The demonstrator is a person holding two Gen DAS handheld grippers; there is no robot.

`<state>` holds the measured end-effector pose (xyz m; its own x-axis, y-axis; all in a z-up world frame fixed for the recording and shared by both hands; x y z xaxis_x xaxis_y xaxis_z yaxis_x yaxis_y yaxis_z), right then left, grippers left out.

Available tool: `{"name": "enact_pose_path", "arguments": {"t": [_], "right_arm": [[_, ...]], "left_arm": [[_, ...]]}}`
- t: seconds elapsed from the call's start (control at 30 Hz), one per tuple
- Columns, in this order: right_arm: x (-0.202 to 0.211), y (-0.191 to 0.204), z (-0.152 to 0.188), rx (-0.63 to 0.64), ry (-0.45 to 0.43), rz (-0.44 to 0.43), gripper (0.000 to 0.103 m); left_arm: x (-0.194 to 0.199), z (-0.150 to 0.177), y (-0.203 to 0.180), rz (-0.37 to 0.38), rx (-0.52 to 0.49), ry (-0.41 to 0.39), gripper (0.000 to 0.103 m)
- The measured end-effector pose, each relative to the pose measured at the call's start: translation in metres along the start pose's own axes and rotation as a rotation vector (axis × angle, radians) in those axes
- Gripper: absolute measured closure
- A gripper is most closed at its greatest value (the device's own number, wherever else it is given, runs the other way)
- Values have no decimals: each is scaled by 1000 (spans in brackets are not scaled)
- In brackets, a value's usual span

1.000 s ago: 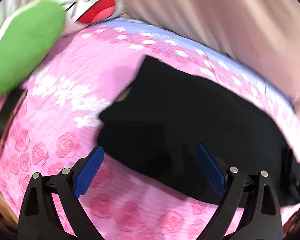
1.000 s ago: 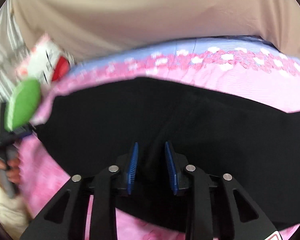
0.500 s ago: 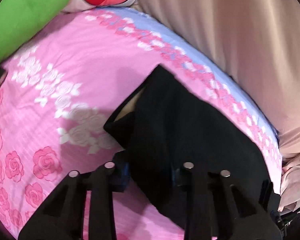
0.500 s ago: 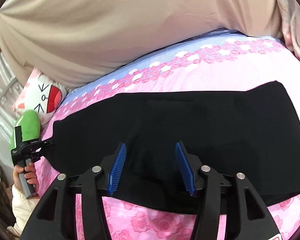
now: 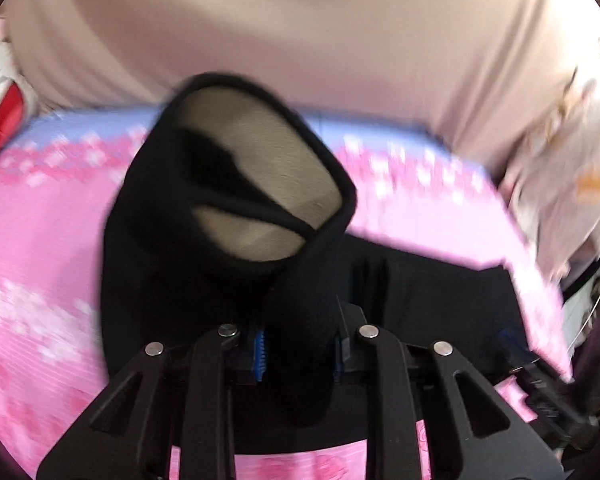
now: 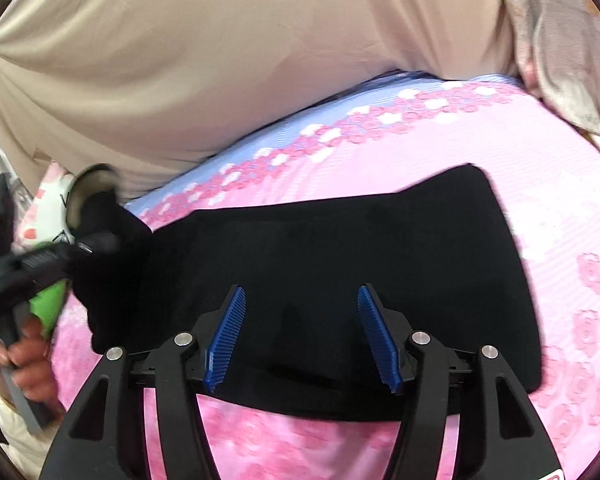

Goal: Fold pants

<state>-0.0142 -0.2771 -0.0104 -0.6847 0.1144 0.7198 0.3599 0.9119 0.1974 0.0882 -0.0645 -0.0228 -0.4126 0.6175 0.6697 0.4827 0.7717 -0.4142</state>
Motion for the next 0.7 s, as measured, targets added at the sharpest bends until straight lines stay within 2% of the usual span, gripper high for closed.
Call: {"name": "enact_pose_path", "arguments": {"t": [0.1,0.17,0.23,0.27,0.3,0.37,0.47,0.5,0.6,0.7], "right_arm": [[2,-19,3,-32,6,3,43],[3,-26,5,-34,15,-2,43],[3,-26,4,-26,20,-4,40],[3,-24,3,-19,19,-3,38],[3,-20,0,-9,17,-11,37],[4,-7,-5,2,14,-52,36],[4,28,-13,15,38,-188,31],[2,40,-14,18,55,-232,28],[-9,86,-11,52,145,-369,27],[-20,122,-14,135,140,-358,27]], "left_arm": [[-39,28,-14,-51,-38,80,79],[-39,43,-28,-49,-56,102,69],[-27,42,-34,-31,-52,94,54],[-16,40,-36,-22,-60,88,23],[-2,38,-39,6,-68,68,5],[27,36,-40,12,-95,17,6],[67,34,-25,-53,-121,-37,5],[81,33,-12,-90,-109,-54,5],[106,34,30,-183,-45,-78,5],[121,39,68,-219,35,-91,5]]}}
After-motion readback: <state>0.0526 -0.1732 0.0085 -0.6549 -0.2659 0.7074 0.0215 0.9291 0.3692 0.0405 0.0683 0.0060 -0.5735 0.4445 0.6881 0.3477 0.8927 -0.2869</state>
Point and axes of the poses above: each gripper's, at about its wrist camera, not at the fingertips, and x roughly against the way its jaws point, y to its left, z to its underside, the point moved 8 cm from there along -x, roughly the way its jaws point, and after that the axes turned 15 degrees about z, right-handed, at the moved point
